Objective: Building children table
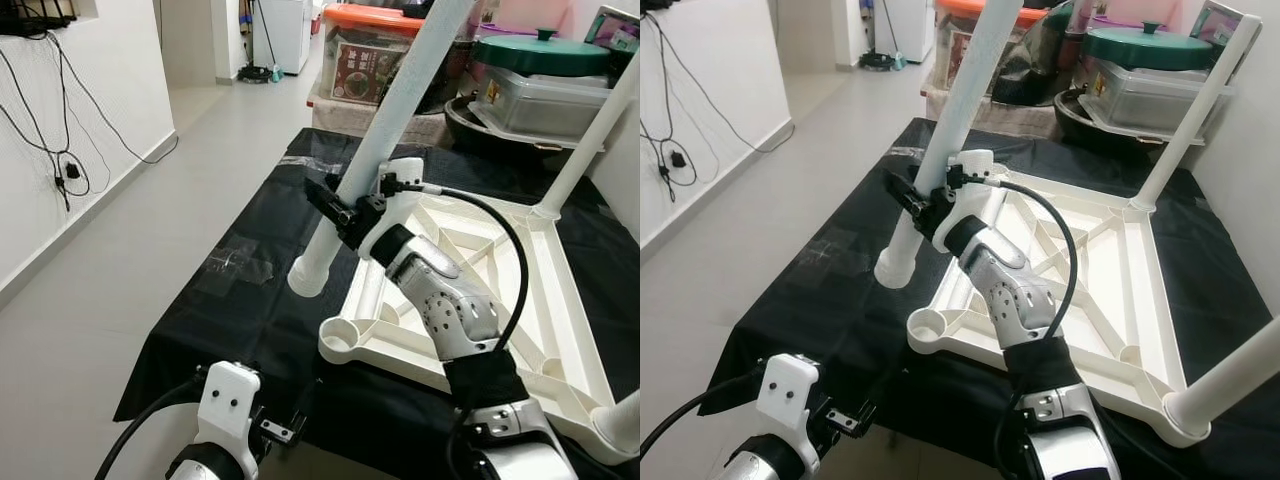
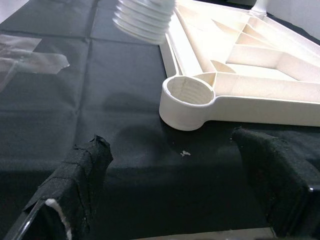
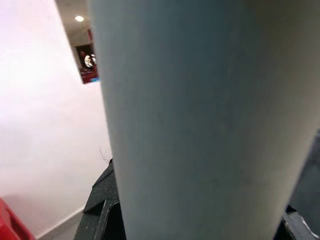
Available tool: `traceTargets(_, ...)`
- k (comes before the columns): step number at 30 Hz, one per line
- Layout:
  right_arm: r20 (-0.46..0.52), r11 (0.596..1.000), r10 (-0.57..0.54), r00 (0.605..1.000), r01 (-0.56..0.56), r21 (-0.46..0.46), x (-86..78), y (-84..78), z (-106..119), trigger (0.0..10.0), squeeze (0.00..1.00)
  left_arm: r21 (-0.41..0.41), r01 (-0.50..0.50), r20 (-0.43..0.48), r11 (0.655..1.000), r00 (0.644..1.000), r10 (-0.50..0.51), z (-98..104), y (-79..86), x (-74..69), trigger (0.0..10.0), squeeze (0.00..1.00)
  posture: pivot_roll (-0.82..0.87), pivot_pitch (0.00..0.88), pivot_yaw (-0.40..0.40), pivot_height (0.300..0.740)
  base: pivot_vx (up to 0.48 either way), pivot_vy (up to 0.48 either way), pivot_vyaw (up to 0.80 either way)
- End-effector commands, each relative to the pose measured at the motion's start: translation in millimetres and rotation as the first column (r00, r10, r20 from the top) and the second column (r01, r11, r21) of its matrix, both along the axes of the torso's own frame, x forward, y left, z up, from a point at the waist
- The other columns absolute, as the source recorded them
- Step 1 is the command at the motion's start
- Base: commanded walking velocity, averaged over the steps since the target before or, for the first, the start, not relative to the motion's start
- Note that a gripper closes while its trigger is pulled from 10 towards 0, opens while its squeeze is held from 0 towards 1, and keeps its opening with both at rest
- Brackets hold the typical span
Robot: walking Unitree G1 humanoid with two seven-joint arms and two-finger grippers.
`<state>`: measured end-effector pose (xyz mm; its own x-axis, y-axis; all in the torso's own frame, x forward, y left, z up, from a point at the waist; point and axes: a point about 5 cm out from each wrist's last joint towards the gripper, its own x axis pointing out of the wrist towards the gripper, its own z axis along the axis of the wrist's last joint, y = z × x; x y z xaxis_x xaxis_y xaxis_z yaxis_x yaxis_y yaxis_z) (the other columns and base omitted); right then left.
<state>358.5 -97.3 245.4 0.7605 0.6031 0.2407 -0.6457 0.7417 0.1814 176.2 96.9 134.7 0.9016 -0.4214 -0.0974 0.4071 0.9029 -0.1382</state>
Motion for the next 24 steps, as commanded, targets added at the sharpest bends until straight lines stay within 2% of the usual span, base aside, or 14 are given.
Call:
traceTargets(1,0.035,1.0,-0.01,0.999,0.011,-0.005,3.7,-8.4,7.4,10.0,0.0,0.011,-0.007,0.0,1.0,1.0,0.007,2.0,-1.5,-2.5,10.0,0.0,0.12,0.139,-0.09,0.74,0.0,0.0,0.0)
traceTargets(3,0.021,0.998,0.044,0.999,-0.044,-0.033,6.1,-17.0,2.3,10.0,0.0,0.011,-0.021,-0.002,1.0,1.0,0.021,4.7,-1.3,-5.6,10.0,0.0,0.13,0.163,-0.091,0.74,0.0,0.0,0.0)
traceTargets(6,0.007,0.994,0.101,0.995,-0.101,-0.032,5.5,-19.8,0.4,10.0,0.0,0.006,-0.027,-0.005,1.0,1.0,0.027,5.6,-0.8,-7.0,10.0,0.0,0.13,0.17,-0.092,0.74,0.0,0.0,0.0)
traceTargets(8,-0.008,0.982,0.191,0.982,-0.191,-0.004,6.2,-28.4,1.6,10.0,0.0,0.0,-0.028,-0.013,1.0,1.0,0.028,7.9,-0.3,-11.2,10.0,0.0,0.13,0.194,-0.087,0.74,0.0,0.0,0.0)
traceTargets(9,-0.008,0.982,0.191,0.982,-0.191,-0.004,6.2,-28.4,1.6,10.0,0.0,0.0,-0.028,-0.013,1.0,1.0,0.028,7.9,-0.3,-11.2,10.0,0.0,0.13,0.194,-0.087,0.74,0.0,0.0,0.0)
traceTargets(12,0.004,0.943,0.327,0.945,-0.326,0.07,5.1,-35.1,9.2,10.0,0.0,-0.005,-0.007,-0.03,1.0,1.0,0.007,10.9,-0.4,-18.6,10.0,0.0,0.14,0.217,-0.086,0.74,0.0,0.0,0.0)
traceTargets(14,0.004,0.943,0.327,0.945,-0.326,0.07,5.1,-35.1,9.2,10.0,0.0,-0.005,-0.007,-0.03,1.0,1.0,0.007,10.9,-0.4,-18.6,10.0,0.0,0.14,0.217,-0.086,0.74,0.0,0.0,0.0)
traceTargets(16,0.003,0.895,0.44,0.898,-0.439,0.075,0.5,-32.9,9.7,10.0,0.0,-0.009,0.014,-0.038,1.0,0.999,-0.015,13.4,-1.2,-23.8,10.0,0.0,0.15,0.241,-0.079,0.74,0.0,0.0,0.0)
traceTargets(17,0.003,0.895,0.44,0.898,-0.439,0.075,0.5,-32.9,9.7,10.0,0.0,-0.009,0.014,-0.038,1.0,0.999,-0.015,13.4,-1.2,-23.8,10.0,0.0,0.15,0.241,-0.079,0.74,0.0,0.0,0.0)
traceTargets(19,-0.003,0.855,0.515,0.857,-0.513,0.067,-2.0,-29.6,7.6,10.0,0.0,-0.014,0.018,-0.046,1.0,0.999,-0.018,15.4,-2.0,-27.6,10.0,0.0,0.15,0.258,-0.077,0.74,0.0,0.0,0.0)
traceTargets(20,-0.003,0.855,0.515,0.857,-0.513,0.067,-2.0,-29.6,7.6,10.0,0.0,-0.014,0.018,-0.046,1.0,0.999,-0.018,15.4,-2.0,-27.6,10.0,0.0,0.15,0.258,-0.077,0.74,0.0,0.0,0.0)
traceTargets(22,0.001,0.808,0.588,0.809,-0.587,0.054,-6.0,-25.4,5.6,10.0,0.0,-0.017,0.013,-0.054,1.0,0.998,-0.014,17.2,-1.7,-30.7,10.0,0.0,0.16,0.27,-0.079,0.74,0.0,0.0,0.0)
traceTargets(23,0.001,0.808,0.588,0.809,-0.587,0.054,-6.0,-25.4,5.6,10.0,0.0,-0.017,0.013,-0.054,1.0,0.998,-0.014,17.2,-1.7,-30.7,10.0,0.0,0.16,0.27,-0.079,0.74,0.0,0.0,0.0)
traceTargets(24,0.003,0.779,0.625,0.781,-0.624,0.058,-7.8,-24.2,4.9,10.0,0.0,-0.018,0.01,-0.061,1.0,0.998,-0.011,17.8,-1.2,-32.3,10.0,0.0,0.16,0.276,-0.08,0.74,0.0,0.0,0.0)
